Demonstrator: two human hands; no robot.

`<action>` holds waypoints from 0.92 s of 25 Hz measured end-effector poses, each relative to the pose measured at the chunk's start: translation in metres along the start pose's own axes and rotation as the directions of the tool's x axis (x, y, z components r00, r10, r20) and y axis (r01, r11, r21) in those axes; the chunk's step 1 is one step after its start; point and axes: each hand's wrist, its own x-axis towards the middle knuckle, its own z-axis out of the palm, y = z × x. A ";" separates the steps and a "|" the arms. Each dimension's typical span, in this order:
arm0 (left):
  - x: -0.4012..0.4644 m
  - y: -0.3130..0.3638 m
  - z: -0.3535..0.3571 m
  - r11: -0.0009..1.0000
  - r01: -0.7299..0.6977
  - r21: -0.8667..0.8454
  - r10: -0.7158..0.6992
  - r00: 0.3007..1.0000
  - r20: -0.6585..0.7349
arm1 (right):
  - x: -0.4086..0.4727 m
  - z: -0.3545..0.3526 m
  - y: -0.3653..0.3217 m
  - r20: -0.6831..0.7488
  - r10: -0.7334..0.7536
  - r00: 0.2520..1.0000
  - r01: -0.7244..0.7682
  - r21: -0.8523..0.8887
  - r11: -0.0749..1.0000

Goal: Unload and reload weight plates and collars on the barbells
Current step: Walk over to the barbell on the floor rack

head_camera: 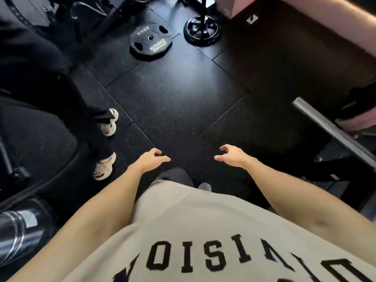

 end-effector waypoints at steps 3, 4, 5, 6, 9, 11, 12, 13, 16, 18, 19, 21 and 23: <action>0.055 0.045 -0.036 1.000 0.006 0.002 -0.006 1.000 0.017 | 0.053 -0.057 -0.029 -0.001 0.024 1.000 -0.024 0.000 1.000; 0.076 0.058 -0.049 1.000 0.011 0.009 -0.011 0.999 0.032 | 0.072 -0.074 -0.038 0.011 0.039 0.999 -0.039 -0.004 0.999; 0.098 0.070 -0.062 1.000 0.015 0.012 -0.015 0.999 0.048 | 0.093 -0.090 -0.047 0.024 0.056 0.998 -0.056 -0.002 0.998; 0.123 0.083 -0.078 1.000 0.019 0.016 -0.020 0.998 0.060 | 0.116 -0.105 -0.057 0.033 0.071 0.997 -0.071 0.000 0.997; 0.196 0.133 -0.134 0.998 -0.001 0.058 -0.004 0.996 0.085 | 0.179 -0.159 -0.092 0.023 0.098 0.995 -0.098 0.020 0.995; 0.244 0.180 -0.184 0.993 -0.030 0.110 0.017 0.993 0.120 | 0.217 -0.205 -0.126 -0.007 0.109 0.994 -0.108 0.054 0.993; 0.267 0.206 -0.210 0.989 -0.046 0.138 0.029 0.992 0.126 | 0.235 -0.230 -0.144 -0.028 0.100 0.995 -0.098 0.067 0.993; 0.288 0.232 -0.234 0.985 -0.062 0.159 0.043 0.992 0.121 | 0.251 -0.256 -0.160 -0.057 0.089 0.994 -0.084 0.094 0.992; 0.336 0.298 -0.286 0.970 -0.118 0.211 0.088 0.985 0.147 | 0.292 -0.313 -0.194 -0.105 0.085 0.991 -0.067 0.162 0.985; 0.369 0.336 -0.309 0.969 -0.134 0.209 0.095 0.978 0.184 | 0.323 -0.343 -0.209 -0.101 0.118 0.988 -0.100 0.165 0.981; 0.386 0.353 -0.320 0.967 -0.132 0.218 0.090 0.977 0.192 | 0.338 -0.358 -0.216 -0.094 0.143 0.985 -0.126 0.169 0.978; 0.421 0.386 -0.335 0.959 -0.129 0.252 0.075 0.974 0.213 | 0.371 -0.386 -0.223 -0.062 0.170 0.984 -0.156 0.178 0.971; 0.459 0.422 -0.350 0.952 -0.126 0.280 0.063 0.972 0.225 | 0.407 -0.417 -0.226 -0.036 0.182 0.983 -0.173 0.176 0.969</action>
